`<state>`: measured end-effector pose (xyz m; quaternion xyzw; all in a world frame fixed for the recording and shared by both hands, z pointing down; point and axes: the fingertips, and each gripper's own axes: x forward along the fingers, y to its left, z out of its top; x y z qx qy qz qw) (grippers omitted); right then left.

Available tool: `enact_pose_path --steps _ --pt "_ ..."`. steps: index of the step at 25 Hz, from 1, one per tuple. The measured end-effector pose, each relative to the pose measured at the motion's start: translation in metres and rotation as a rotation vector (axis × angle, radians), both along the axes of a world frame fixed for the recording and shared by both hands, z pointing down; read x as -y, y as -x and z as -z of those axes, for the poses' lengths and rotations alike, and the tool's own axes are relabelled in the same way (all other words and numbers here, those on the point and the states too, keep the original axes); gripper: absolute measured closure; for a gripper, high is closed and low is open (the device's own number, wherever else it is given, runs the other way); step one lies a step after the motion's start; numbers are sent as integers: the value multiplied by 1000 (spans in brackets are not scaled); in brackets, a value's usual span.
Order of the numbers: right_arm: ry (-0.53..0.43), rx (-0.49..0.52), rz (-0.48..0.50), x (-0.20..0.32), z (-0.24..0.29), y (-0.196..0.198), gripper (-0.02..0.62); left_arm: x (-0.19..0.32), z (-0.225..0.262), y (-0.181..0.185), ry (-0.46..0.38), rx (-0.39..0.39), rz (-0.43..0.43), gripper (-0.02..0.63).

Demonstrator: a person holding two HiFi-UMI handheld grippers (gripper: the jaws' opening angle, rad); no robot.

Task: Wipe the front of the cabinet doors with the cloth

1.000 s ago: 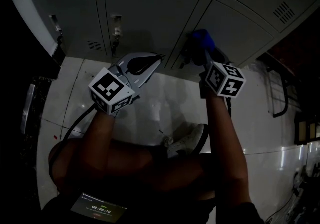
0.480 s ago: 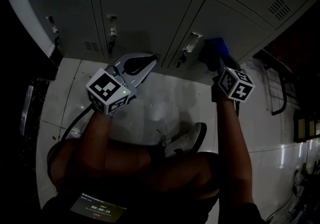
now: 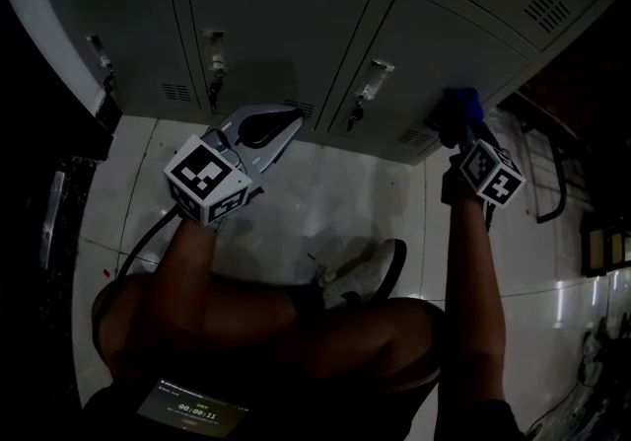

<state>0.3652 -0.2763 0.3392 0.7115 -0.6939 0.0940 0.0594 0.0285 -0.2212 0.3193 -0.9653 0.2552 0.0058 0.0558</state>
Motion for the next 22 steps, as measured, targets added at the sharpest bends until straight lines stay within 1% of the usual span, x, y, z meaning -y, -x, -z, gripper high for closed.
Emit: enact_pose_path --steps 2,6,12,17,22 --pt "-4 20 -25 -3 1 -14 515 0 1 0 0 0 1 601" --pt "-9 20 -51 -7 2 -32 515 0 -1 -2 -1 5 -2 601" --pt "-21 24 -48 -11 4 -33 515 0 -2 -3 -1 12 -1 601" --pt "-62 38 -15 -23 22 -15 515 -1 -1 -3 0 9 -3 601" --pt "-82 22 85 -30 37 34 515 -3 1 -3 -2 6 -7 601"
